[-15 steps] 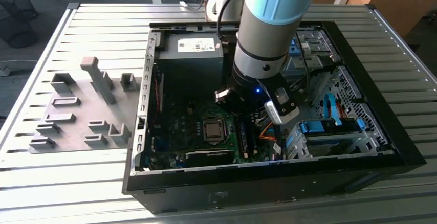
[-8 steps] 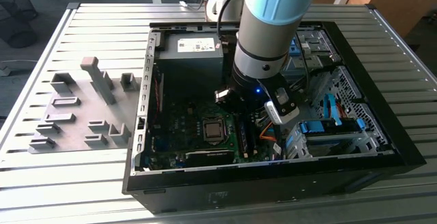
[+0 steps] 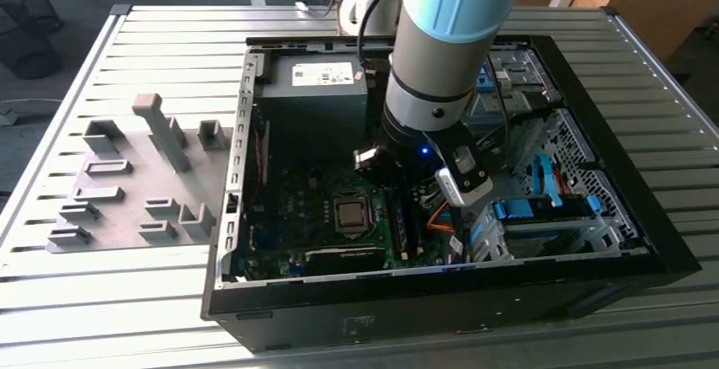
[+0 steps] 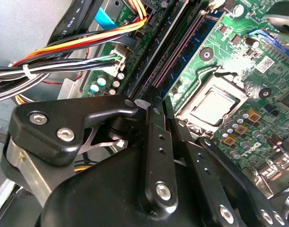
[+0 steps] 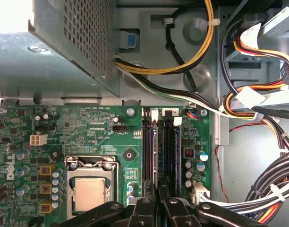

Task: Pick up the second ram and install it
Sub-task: 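Insert the second ram into the second slot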

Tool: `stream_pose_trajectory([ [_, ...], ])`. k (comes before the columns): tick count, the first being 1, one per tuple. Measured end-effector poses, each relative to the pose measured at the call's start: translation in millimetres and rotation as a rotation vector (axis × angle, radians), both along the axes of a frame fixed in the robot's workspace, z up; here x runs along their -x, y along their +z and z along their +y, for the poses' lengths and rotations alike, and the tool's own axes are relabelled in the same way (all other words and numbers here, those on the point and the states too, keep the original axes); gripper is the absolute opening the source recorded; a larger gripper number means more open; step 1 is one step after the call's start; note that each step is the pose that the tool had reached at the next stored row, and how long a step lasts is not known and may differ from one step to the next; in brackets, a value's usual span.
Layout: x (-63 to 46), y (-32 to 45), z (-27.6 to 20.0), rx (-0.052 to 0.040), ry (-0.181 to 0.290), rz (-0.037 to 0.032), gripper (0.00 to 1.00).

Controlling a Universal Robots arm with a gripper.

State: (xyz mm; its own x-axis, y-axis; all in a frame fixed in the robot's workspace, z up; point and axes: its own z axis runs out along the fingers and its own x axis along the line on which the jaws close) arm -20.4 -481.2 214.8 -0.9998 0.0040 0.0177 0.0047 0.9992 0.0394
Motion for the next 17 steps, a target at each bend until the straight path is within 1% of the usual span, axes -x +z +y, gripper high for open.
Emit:
stream_pose_trajectory([
  [8,0.0,-0.1,-0.1,-0.0001,0.000,0.0000,0.14],
  [17,0.0,-2.8,0.0,-0.0003,0.000,0.0000,0.14],
])
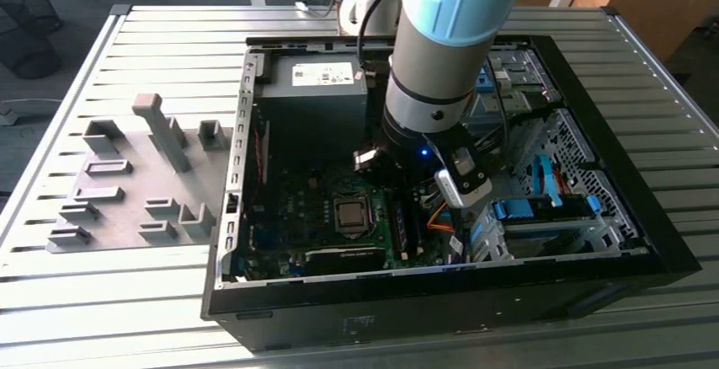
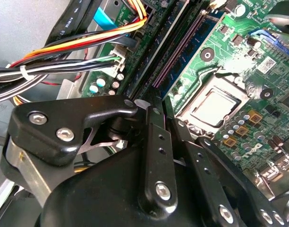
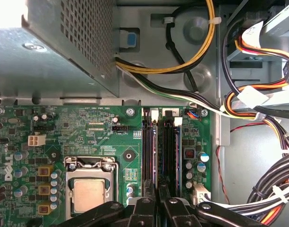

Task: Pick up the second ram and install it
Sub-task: 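Insert the second ram into the second slot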

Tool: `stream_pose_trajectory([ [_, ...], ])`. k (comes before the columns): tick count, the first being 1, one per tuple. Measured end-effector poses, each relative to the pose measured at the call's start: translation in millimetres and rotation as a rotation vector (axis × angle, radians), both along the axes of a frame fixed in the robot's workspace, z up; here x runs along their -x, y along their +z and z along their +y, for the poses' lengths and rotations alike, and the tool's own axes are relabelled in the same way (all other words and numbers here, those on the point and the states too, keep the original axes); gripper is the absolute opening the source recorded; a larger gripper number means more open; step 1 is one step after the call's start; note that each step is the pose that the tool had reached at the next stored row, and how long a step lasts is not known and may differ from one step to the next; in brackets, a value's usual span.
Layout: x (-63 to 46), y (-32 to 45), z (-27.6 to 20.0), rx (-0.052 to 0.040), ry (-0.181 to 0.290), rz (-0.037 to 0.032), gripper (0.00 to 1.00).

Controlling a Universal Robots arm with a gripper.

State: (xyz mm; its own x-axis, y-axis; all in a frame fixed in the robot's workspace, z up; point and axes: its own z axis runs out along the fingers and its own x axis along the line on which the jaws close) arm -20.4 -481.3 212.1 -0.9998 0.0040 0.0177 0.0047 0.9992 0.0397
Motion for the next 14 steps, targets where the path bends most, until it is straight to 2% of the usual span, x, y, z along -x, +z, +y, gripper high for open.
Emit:
stream_pose_trajectory([
  [8,0.0,-0.4,-0.1,0.0005,0.000,0.0000,0.15],
  [9,0.0,-0.5,-0.1,0.0002,0.000,0.0001,0.20],
  [10,0.0,-0.7,0.0,0.0000,0.000,0.0000,0.20],
  [11,0.0,-0.7,0.0,0.0001,0.000,0.0000,0.27],
  [14,0.0,-0.3,0.0,0.0001,0.000,0.0000,0.27],
])
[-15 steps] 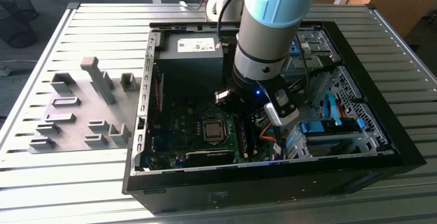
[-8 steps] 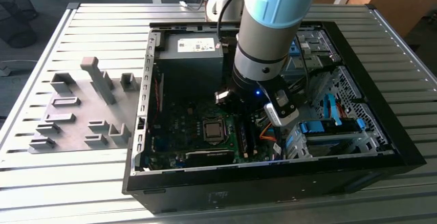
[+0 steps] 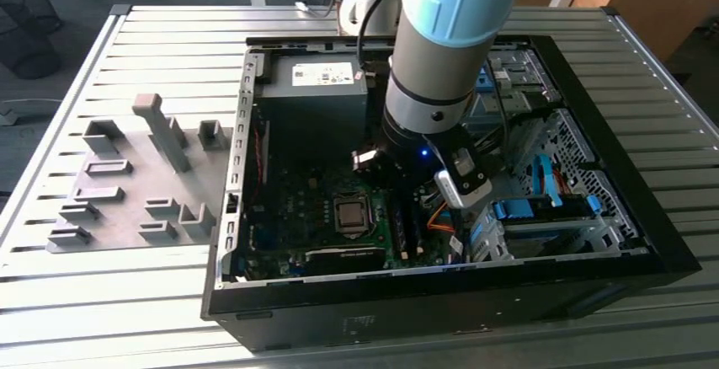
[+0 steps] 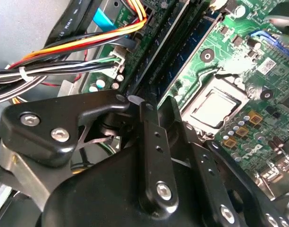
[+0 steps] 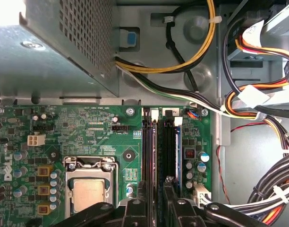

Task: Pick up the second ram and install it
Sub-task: 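Insert the second ram into the second slot, then press down the second ram until it locks into place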

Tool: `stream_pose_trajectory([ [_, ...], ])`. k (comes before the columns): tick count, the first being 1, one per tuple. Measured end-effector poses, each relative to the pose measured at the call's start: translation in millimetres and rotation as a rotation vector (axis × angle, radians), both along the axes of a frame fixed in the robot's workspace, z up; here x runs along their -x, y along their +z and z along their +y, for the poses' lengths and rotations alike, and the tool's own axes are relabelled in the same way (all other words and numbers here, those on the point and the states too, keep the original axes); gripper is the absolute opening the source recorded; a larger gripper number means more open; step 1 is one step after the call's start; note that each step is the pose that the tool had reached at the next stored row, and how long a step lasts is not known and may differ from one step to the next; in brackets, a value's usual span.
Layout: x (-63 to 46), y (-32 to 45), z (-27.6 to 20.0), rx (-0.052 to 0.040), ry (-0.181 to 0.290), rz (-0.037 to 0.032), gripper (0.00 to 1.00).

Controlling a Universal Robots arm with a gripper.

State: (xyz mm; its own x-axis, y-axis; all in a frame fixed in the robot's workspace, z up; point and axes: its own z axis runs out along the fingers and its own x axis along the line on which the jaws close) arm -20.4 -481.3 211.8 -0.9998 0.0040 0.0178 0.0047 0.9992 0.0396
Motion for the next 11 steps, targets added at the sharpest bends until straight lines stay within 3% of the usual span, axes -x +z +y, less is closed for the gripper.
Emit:
stream_pose_trajectory([
  [4,0.0,5.9,0.0,0.0001,0.000,0.0000,0.27],
  [11,0.0,24.3,0.0,0.0039,0.000,0.0000,0.27],
])
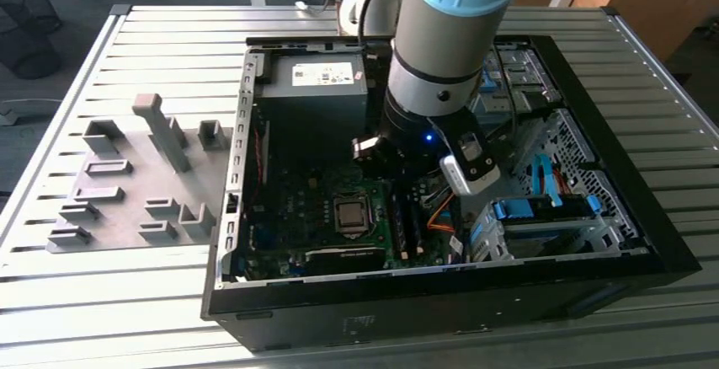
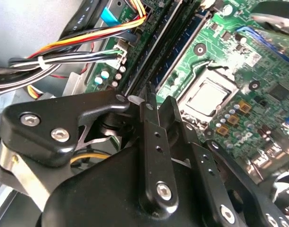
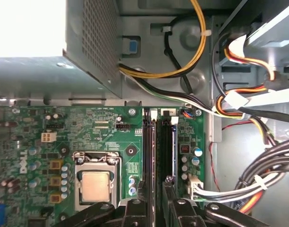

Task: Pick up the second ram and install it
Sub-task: 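Press down the second ram until it locks into place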

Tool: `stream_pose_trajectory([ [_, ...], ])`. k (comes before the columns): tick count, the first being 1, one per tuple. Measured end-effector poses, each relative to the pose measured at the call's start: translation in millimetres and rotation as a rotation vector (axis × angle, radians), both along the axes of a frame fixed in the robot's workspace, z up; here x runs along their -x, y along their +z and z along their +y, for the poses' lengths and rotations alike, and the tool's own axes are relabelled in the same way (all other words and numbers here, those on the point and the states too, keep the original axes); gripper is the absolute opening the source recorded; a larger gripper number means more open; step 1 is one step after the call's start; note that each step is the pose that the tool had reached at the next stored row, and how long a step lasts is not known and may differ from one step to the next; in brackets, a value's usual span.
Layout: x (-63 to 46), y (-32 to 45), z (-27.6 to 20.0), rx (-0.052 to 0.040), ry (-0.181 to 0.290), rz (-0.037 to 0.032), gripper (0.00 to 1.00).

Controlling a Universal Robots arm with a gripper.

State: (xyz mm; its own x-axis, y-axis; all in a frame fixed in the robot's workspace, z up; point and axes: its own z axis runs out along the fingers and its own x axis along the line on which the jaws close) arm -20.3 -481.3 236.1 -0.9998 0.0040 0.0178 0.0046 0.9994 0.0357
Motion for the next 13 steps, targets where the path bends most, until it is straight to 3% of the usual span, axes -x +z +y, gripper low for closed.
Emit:
stream_pose_trajectory([
  [7,0.0,16.9,0.2,0.0076,0.000,0.0006,0.27],
  [13,0.1,17.3,0.2,0.0090,0.000,0.0014,0.13],
])
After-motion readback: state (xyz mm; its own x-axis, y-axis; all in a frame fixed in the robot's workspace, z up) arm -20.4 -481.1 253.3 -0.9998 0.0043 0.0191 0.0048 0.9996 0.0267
